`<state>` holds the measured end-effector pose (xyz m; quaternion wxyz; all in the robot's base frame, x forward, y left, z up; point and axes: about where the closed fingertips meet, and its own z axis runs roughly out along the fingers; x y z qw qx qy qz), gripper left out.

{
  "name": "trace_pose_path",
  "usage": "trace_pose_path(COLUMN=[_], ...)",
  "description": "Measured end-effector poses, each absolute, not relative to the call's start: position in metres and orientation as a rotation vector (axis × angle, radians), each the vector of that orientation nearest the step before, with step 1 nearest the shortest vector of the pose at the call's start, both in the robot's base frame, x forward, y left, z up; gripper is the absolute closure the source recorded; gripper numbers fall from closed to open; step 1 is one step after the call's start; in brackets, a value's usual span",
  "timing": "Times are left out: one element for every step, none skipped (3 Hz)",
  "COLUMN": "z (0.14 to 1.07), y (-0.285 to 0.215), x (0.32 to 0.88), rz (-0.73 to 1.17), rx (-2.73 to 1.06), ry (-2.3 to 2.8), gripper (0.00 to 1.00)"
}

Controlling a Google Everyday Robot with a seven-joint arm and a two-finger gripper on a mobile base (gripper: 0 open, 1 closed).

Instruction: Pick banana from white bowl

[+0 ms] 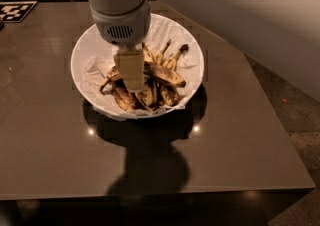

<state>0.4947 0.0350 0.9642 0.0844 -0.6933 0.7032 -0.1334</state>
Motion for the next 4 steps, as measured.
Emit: trace_pose_path(z=[0.945, 0.928, 0.913, 0.911], y=[0.042, 0.041, 0.034, 0.029], x=[0.509, 0.523, 0.535, 0.538], rz=[-0.371, -0.355, -0.348, -0.355], rx=[-2.093, -2.096, -2.094, -2.091], ry=[2.123, 2.166, 2.212, 2.223], gripper=[0.41, 0.41, 0.36, 0.54])
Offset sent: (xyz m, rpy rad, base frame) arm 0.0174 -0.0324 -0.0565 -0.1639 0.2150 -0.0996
